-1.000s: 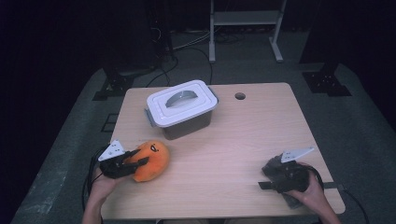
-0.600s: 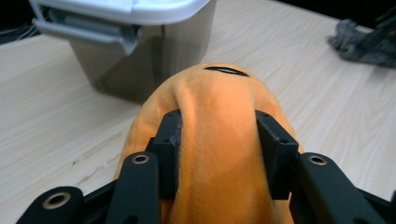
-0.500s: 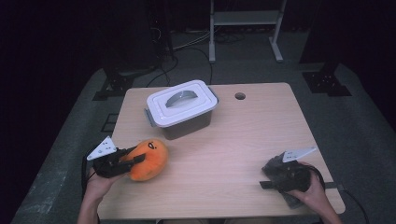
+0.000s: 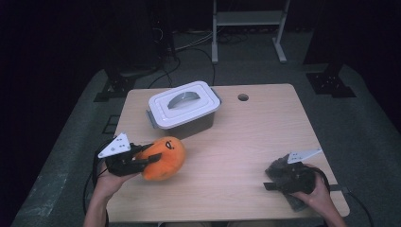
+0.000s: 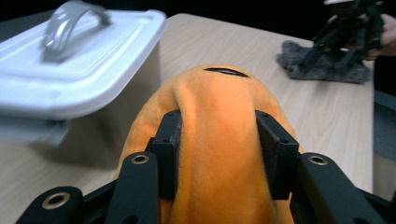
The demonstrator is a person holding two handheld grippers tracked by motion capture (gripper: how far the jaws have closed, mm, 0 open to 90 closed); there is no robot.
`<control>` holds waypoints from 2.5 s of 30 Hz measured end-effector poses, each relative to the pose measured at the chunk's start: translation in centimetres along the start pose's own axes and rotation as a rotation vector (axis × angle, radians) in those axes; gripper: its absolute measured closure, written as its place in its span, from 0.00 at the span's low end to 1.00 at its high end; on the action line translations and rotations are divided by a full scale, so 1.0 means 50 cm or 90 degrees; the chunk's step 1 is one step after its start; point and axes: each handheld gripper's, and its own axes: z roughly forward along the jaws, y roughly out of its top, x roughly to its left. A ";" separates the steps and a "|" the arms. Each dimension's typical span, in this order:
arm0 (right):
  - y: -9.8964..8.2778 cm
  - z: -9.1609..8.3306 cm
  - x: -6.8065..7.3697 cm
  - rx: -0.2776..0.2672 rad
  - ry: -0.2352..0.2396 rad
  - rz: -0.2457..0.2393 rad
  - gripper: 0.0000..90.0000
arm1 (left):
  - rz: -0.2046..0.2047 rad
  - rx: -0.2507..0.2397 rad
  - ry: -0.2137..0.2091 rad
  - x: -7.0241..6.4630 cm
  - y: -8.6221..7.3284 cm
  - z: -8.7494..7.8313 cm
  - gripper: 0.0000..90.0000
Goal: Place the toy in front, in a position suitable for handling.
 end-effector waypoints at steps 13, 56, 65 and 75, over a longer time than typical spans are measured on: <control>-0.001 -0.009 -0.001 -0.009 -0.003 -0.002 0.32 | 0.056 0.010 -0.088 -0.047 0.072 0.114 0.64; -0.016 -0.049 -0.050 0.059 -0.229 0.055 0.56 | 0.107 0.090 -0.209 -0.134 0.039 0.324 0.56; -0.023 -0.033 -0.045 0.068 -0.248 0.059 0.56 | 0.105 0.084 -0.199 -0.131 0.040 0.309 0.41; -0.011 -0.018 -0.030 0.109 -0.266 0.035 0.43 | 0.096 0.079 -0.166 -0.121 0.025 0.263 0.19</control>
